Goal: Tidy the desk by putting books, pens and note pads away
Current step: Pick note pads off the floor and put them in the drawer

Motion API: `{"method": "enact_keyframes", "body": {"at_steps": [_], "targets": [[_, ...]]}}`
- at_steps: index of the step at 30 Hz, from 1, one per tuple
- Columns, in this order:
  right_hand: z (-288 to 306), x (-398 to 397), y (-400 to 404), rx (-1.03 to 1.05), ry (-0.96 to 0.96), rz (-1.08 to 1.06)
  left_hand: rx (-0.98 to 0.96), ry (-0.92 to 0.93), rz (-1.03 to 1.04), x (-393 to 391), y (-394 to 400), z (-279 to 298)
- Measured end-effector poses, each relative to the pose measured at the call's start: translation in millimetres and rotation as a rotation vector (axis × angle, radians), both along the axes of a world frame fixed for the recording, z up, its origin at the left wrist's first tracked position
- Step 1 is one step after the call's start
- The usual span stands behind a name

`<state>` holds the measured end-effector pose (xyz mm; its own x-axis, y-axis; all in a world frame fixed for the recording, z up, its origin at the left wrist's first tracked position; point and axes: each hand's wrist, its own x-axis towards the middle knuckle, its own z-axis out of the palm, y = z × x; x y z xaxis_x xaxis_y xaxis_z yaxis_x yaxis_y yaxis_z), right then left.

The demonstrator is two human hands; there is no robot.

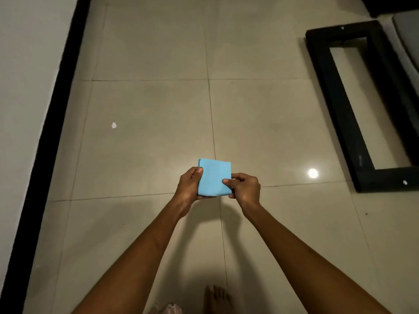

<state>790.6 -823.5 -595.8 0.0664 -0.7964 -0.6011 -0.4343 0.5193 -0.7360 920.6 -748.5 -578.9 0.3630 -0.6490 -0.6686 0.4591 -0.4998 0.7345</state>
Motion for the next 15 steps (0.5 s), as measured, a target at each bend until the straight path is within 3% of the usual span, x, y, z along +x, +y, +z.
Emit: {"method": "enact_keyframes", "body": {"at_steps": [6,11,15], "targets": [[-1.2,-30.6,26.5,-0.04,0.077,-0.132,-0.007,-0.058,-0.159,-26.9,9.2,-0.5],[-2.5,-64.8,53.3,0.126,-0.208,-0.182,-0.012,-0.031,-0.26,-79.3,6.1,-4.7],[-14.5,-127.9,73.3,0.171,-0.198,-0.283,0.003,-0.011,-0.48,-139.4,8.6,-26.6]]}}
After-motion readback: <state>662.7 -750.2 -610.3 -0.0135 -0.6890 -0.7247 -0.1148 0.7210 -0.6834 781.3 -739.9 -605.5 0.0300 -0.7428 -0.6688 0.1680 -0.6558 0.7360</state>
